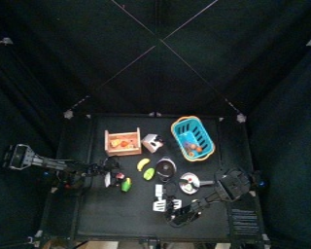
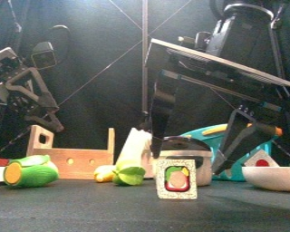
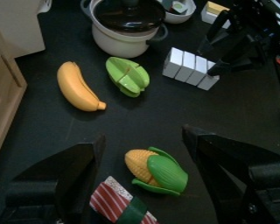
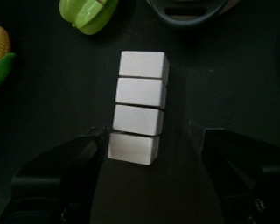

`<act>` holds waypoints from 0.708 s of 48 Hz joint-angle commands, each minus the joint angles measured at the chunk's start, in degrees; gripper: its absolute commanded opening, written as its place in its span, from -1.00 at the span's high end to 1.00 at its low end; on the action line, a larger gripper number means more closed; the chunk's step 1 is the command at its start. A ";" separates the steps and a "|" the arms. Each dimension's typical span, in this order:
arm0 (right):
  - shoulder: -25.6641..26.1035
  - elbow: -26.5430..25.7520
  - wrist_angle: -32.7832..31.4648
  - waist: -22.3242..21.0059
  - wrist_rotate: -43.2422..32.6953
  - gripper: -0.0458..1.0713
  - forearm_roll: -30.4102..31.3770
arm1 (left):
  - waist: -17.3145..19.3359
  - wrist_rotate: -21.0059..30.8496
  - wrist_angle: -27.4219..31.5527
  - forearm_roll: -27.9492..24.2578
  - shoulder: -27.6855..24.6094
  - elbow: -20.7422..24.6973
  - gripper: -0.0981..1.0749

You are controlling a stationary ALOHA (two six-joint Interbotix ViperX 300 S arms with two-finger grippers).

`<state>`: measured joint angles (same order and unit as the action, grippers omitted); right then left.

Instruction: Grab cleaver handle

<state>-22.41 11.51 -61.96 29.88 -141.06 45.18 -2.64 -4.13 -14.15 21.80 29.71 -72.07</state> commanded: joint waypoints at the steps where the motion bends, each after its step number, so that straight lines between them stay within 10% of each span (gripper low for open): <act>1: 4.13 -0.18 -0.18 0.18 1.23 -0.90 0.97 | -0.09 -0.09 -0.18 0.00 0.00 0.53 -0.90; 34: 21.97 0.88 -0.44 -5.10 38.23 -0.90 6.33 | 0.26 -0.18 -2.02 -0.18 1.49 0.79 -0.90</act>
<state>-4.39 12.57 -62.40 26.63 -105.47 49.66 -2.55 -4.22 -15.21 21.80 30.67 -72.07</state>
